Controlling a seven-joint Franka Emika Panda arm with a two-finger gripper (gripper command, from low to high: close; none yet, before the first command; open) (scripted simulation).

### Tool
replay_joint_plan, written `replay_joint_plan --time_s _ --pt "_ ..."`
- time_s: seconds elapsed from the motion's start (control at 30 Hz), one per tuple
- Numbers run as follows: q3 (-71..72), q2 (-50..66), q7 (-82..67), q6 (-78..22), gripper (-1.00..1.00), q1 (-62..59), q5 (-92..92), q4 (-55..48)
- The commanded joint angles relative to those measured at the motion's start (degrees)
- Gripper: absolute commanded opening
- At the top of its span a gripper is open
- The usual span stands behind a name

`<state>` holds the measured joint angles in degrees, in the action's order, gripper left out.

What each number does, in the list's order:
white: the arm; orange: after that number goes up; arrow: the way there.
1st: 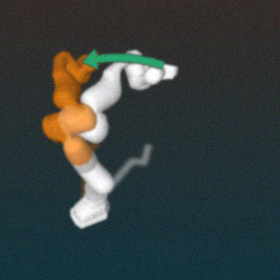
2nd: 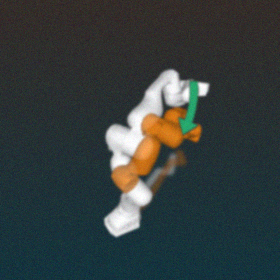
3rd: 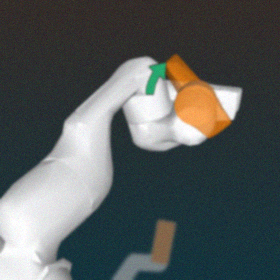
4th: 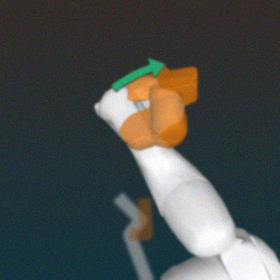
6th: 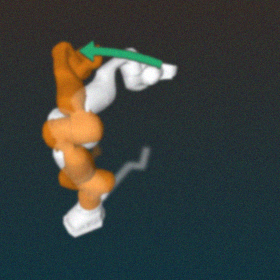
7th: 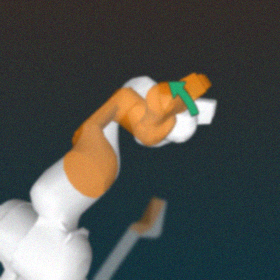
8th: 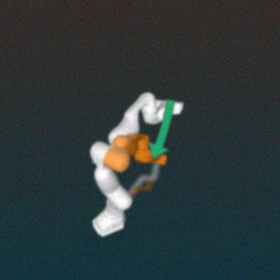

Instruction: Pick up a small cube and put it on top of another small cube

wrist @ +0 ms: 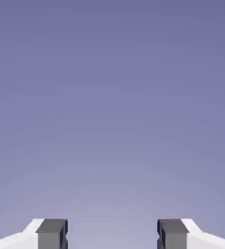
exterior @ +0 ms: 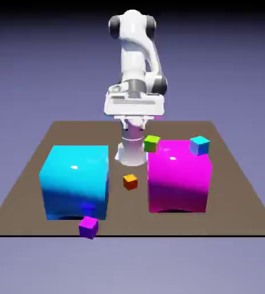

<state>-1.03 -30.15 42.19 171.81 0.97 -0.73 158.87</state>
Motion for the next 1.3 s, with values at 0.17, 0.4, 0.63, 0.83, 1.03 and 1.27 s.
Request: replay_joint_plan --time_s 0.17,0.4,0.63,0.83,1.03,1.27 --pt "-5.1 12.5 -1.3 -10.9 0.0 1.4 -3.6 -10.6" --pt "-11.1 27.0 -2.9 -23.7 0.0 3.1 -7.8 -23.0" --pt "-17.0 41.5 -4.5 -36.4 0.0 4.7 -12.1 -35.3" --pt "-22.1 54.0 -5.8 -47.3 0.0 6.1 -15.7 -45.9" --pt "-27.2 66.4 -7.2 -58.2 0.0 7.6 -19.3 -56.5" --pt "-28.3 75.5 -8.9 -58.7 0.0 8.0 -22.9 -59.4"
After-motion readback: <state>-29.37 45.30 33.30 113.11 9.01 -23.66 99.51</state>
